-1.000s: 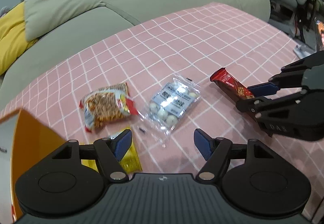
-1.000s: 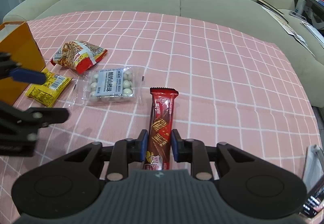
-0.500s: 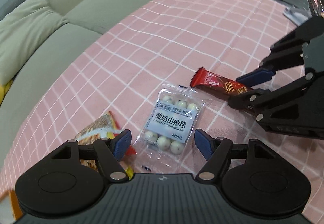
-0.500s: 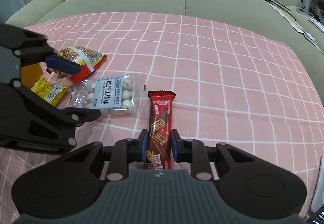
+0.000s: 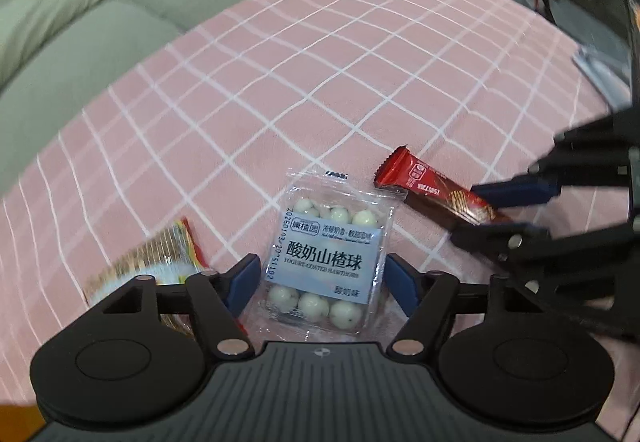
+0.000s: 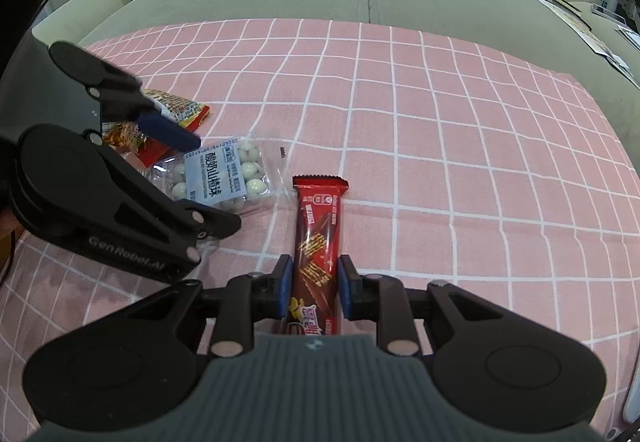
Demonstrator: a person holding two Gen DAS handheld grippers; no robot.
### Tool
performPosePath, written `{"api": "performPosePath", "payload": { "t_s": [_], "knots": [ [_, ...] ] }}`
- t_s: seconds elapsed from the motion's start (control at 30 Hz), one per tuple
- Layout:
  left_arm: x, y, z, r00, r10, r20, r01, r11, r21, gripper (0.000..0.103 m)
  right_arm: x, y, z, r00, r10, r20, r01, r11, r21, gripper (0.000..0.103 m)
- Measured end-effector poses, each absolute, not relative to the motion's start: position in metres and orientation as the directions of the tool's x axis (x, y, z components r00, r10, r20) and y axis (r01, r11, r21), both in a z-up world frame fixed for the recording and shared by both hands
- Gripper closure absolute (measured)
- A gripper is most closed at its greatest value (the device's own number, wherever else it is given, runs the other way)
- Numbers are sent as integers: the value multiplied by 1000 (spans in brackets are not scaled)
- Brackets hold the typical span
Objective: Organize snacks
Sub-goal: 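Grasp the red wafer bar with right tool while left tool grasps the hawthorn ball pack, then carry the hawthorn pack with left tool into the box while right tool carries the wafer bar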
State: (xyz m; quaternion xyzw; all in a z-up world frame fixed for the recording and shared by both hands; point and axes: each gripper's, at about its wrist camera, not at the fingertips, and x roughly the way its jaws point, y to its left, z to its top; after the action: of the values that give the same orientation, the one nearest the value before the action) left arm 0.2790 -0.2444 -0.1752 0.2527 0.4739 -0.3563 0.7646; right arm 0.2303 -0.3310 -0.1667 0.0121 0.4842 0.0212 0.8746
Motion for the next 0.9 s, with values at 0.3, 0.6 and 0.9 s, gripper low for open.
{"api": "performPosePath", "payload": {
  "t_s": [0.3,0.6,0.9],
  "knots": [
    [268,-244,-173,317,-272,-908,704,710,33,37,231,-329,-166,522,47,-852,-29,999,38,83],
    [246,-233,-165,340,-223,-914,615,788,37,42,227,-323,-156,514,51,-856,-45,998,33,83],
    [202,-207,-151,366,-180,-913,504,863,32,42,193,-312,-147,507,58,-860,-24,998,54,83]
  ]
}}
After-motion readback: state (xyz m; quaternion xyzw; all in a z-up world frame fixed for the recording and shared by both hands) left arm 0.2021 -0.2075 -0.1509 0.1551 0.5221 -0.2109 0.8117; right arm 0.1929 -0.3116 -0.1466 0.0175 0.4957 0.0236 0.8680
